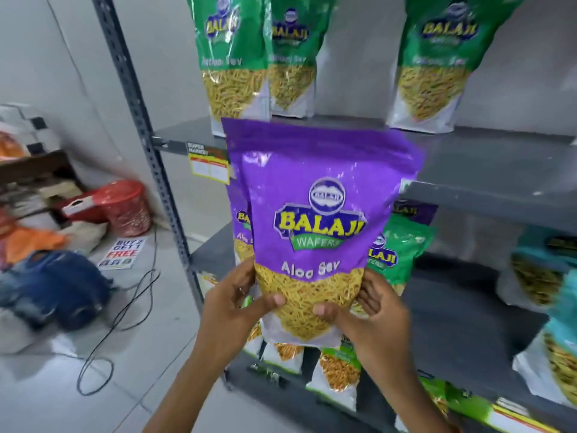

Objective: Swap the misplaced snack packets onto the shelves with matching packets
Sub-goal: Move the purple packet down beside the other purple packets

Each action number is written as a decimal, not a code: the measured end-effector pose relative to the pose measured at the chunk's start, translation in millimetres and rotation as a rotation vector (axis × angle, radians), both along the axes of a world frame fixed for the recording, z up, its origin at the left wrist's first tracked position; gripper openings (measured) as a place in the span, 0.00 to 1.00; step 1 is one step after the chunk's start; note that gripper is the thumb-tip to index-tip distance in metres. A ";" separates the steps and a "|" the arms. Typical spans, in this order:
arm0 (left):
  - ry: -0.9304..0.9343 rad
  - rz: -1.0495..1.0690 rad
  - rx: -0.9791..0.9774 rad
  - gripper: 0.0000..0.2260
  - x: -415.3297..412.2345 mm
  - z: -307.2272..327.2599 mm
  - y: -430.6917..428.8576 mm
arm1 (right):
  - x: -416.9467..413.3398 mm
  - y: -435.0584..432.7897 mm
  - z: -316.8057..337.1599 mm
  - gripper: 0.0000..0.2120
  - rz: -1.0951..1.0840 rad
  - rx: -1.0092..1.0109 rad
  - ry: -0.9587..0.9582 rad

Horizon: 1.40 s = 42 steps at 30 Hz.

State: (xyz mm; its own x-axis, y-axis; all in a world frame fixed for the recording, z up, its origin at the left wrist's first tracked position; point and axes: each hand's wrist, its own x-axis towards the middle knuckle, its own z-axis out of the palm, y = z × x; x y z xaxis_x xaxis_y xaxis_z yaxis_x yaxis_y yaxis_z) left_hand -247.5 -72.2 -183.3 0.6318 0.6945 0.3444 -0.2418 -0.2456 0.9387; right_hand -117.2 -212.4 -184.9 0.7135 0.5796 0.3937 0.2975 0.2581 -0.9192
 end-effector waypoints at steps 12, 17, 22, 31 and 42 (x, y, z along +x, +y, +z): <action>0.287 0.026 -0.083 0.22 70.4 -121.1 91.2 | 59.5 96.3 -122.6 0.27 -0.168 -0.288 0.123; 0.349 0.017 -0.019 0.25 102.6 -135.7 125.2 | 79.6 134.3 -134.6 0.21 -0.240 -0.358 0.061; 0.361 0.043 0.002 0.21 118.2 -139.0 134.3 | 93.4 152.1 -152.7 0.27 -0.294 -0.393 0.004; 0.347 0.041 -0.032 0.22 123.4 -144.7 138.0 | 101.7 159.3 -157.1 0.34 -0.276 -0.436 -0.055; 0.350 0.302 0.231 0.21 96.5 -147.1 81.6 | 89.8 78.8 -149.6 0.27 -0.236 -0.394 -0.002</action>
State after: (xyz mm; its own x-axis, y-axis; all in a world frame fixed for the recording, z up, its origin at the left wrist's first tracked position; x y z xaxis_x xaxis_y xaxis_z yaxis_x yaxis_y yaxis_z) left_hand -151.0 9.4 -330.4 0.5200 0.7944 0.3140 0.1907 -0.4663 0.8638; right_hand -27.5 -133.6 -334.6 0.8432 0.5075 0.1772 0.3081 -0.1862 -0.9330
